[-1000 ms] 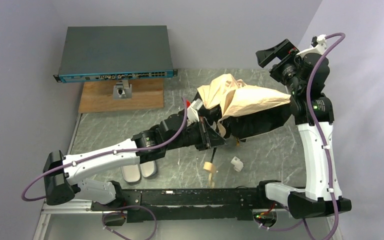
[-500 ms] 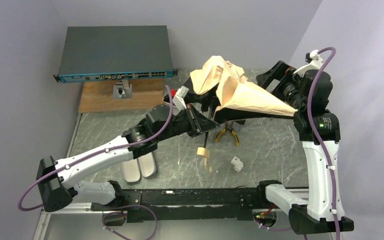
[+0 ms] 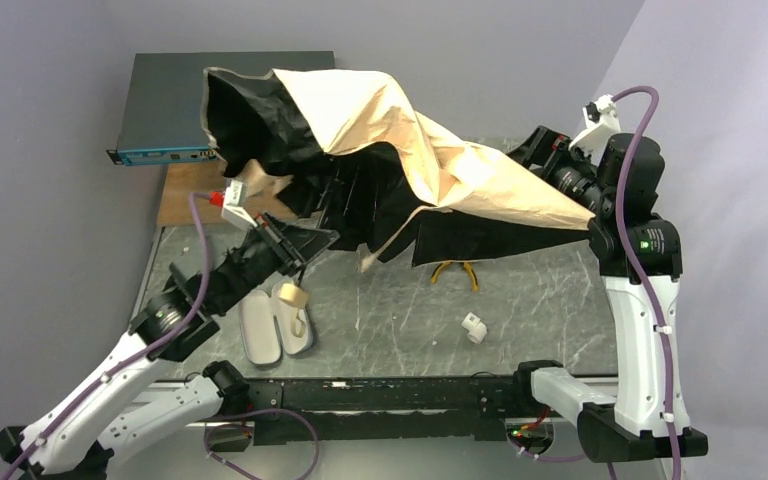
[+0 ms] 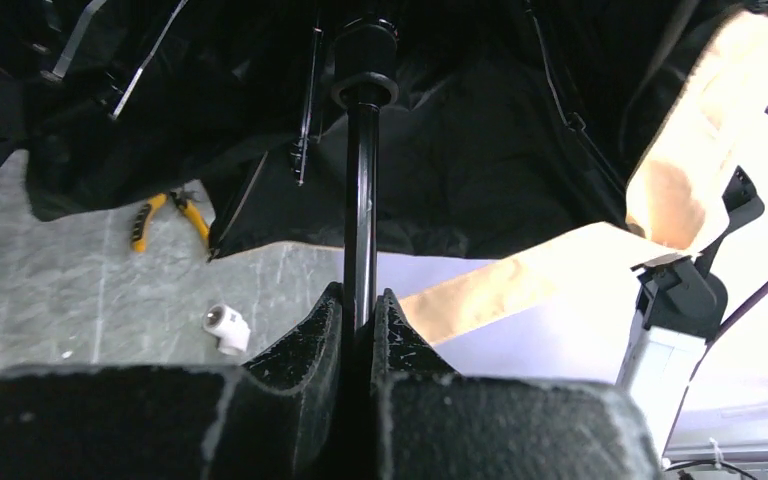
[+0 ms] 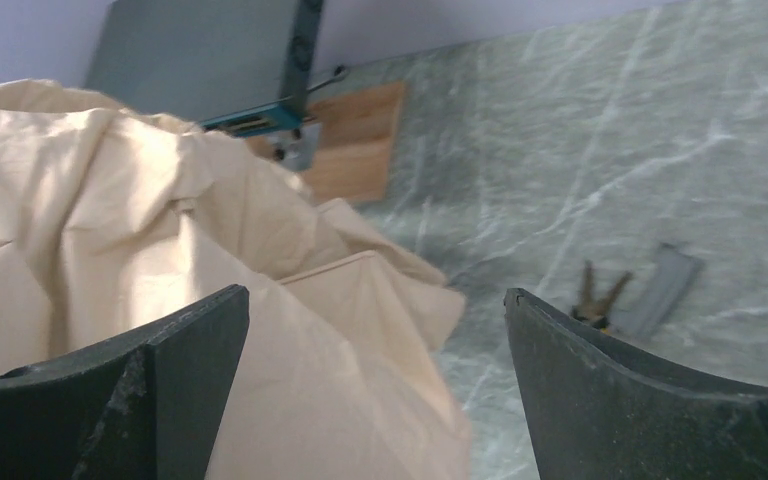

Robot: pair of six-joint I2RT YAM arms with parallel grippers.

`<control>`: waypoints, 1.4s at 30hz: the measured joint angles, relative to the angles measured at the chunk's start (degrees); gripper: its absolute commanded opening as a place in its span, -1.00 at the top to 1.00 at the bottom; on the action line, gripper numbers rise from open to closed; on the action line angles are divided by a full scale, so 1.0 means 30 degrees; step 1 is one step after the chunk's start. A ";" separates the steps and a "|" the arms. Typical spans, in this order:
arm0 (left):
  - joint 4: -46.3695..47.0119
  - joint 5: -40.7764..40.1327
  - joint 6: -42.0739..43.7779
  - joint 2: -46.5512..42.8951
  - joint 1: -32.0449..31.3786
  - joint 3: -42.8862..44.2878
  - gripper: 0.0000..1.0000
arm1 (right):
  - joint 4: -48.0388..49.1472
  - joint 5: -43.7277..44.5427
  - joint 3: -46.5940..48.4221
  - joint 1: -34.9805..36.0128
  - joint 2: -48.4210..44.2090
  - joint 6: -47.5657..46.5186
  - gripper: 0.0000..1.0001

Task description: Open the umbrella

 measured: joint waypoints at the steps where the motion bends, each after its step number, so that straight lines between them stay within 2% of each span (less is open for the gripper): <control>1: -0.0568 -0.0182 0.0204 -0.0444 0.0000 0.0015 1.00 | 0.0058 -0.0554 0.0109 -0.0007 0.0109 0.0219 -1.00; 7: -0.4095 -0.1792 0.1413 -0.1180 0.0029 0.1341 1.00 | 0.2244 -0.6455 -0.0226 -0.0044 0.0940 0.3133 -1.00; 9: -0.5785 -0.2397 0.2390 -0.0925 0.0087 0.2725 1.00 | 0.2936 -0.7803 -0.0342 -0.0175 0.1268 0.4022 -1.00; 13: -0.8196 -0.3242 0.4175 -0.0029 0.0379 0.5799 1.00 | 0.3359 -0.8699 -0.0262 -0.0248 0.1581 0.5049 -1.00; 17: -0.9377 -0.3249 0.5428 0.0882 0.0452 0.6892 1.00 | 0.3155 -0.8502 0.1158 -0.0255 0.1515 0.4925 -1.00; 22: -0.8633 -0.2623 0.6353 0.0998 0.0481 0.5763 1.00 | 0.3898 -0.6193 0.2047 -0.0342 -0.0401 0.3876 -1.00; 27: -0.8524 -0.0940 0.6980 0.0313 0.0597 0.4255 1.00 | 0.7089 -0.3366 0.2098 -0.0350 -0.3577 0.3599 -1.00; 31: -0.8612 0.0933 0.7759 0.0066 0.1778 0.4240 1.00 | 0.8816 -0.2127 0.3410 -0.0423 -0.4524 0.3541 -1.00; 36: -0.9122 0.1668 0.8706 -0.0175 0.3067 0.4503 1.00 | 0.8597 -0.1151 0.3971 -0.0430 -0.4175 0.3257 -1.00; 37: -0.9449 0.0036 0.8480 -0.0066 0.3490 0.4663 1.00 | 0.8233 -0.1064 0.4175 -0.0408 -0.4087 0.3184 -1.00; 40: -1.1081 -0.6186 0.7752 0.0707 0.6768 0.4758 1.00 | 0.7643 -0.0146 0.4896 -0.0029 -0.4510 0.3031 -1.00; 42: -1.1635 -0.7322 0.7628 0.1086 0.8167 0.4561 1.00 | 0.7533 0.0350 0.5391 0.0117 -0.5078 0.2856 -1.00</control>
